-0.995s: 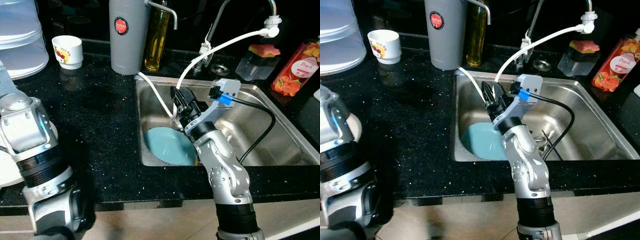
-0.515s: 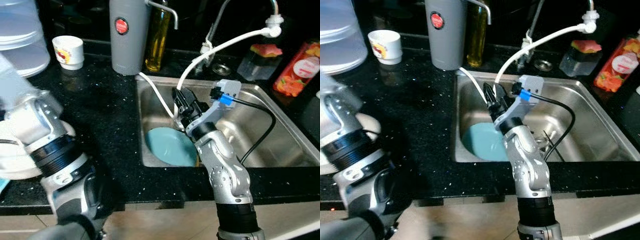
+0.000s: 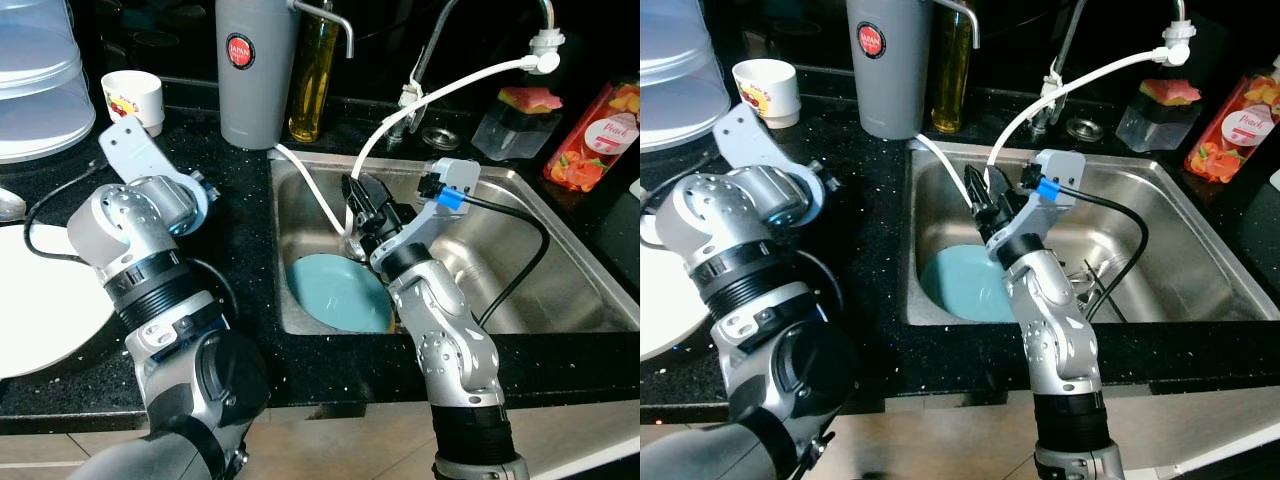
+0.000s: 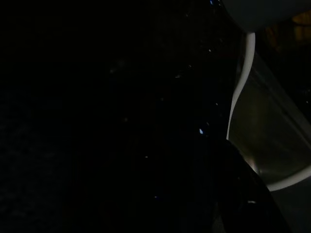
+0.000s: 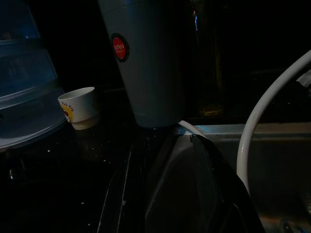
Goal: Kitchen organization
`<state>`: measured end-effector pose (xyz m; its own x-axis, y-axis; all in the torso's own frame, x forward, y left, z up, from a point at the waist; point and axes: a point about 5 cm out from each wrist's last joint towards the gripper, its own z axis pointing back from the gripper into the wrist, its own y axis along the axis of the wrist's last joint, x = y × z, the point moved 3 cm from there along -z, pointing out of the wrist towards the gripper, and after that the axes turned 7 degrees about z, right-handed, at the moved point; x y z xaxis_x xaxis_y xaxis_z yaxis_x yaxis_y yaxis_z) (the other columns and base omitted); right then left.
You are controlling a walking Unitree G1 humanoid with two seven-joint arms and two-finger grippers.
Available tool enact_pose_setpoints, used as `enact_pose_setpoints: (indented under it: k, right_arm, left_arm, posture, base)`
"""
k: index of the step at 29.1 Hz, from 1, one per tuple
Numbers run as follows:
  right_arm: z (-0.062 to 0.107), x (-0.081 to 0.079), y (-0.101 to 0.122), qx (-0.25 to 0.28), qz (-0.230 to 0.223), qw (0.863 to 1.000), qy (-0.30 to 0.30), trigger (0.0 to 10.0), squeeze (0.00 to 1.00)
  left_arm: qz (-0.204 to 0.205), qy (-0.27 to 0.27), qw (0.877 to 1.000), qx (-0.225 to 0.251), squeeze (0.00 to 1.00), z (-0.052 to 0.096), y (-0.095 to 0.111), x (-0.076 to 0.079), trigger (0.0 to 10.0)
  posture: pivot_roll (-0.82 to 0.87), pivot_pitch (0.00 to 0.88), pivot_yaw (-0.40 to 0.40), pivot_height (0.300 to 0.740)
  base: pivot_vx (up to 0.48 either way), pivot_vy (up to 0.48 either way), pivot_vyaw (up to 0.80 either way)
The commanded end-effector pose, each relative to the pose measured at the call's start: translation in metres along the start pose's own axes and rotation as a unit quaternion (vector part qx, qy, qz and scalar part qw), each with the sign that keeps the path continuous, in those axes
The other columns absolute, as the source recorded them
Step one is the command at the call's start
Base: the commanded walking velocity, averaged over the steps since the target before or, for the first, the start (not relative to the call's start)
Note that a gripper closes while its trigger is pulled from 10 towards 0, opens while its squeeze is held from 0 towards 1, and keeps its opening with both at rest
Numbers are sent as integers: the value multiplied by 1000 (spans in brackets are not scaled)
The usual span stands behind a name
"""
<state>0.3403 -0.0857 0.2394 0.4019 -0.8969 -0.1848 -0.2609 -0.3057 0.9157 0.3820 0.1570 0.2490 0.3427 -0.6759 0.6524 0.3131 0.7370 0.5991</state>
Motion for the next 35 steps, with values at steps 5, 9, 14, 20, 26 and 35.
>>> enact_pose_setpoints:
  k: [5,9,14,20,26,35]
  right_arm:
    - [2,8,1,3,3,1000,-14,10000,0]
    - [1,6,0,2,1,1000,-12,10000,0]
    - [1,5,-1,2,-1,1000,-12,10000,0]
    - [1,4,-3,-1,-4,1000,-11,10000,0]
    - [2,5,-5,-2,-6,1000,-12,10000,0]
    - [0,3,-6,-2,-9,1000,-9,10000,0]
  left_arm:
    - [-191,-6,951,242,0,27,53,31,10000]
    - [-262,-13,906,333,0,49,65,46,10000]
    - [-279,26,883,377,0,59,67,42,10000]
    - [-240,231,863,380,0,61,82,-30,10000]
    - [-200,293,851,386,0,70,101,-64,10000]
    - [-150,390,824,383,0,82,130,-111,10000]
  posture:
    - [334,18,-102,740]
    - [340,23,-102,740]
    - [343,27,-101,740]
    - [350,32,-100,740]
    - [362,33,-101,740]
    - [365,32,-99,740]
  base:
    - [0,0,0]
    - [0,0,0]
    - [0,0,0]
    - [0,0,0]
    - [0,0,0]
    - [0,0,0]
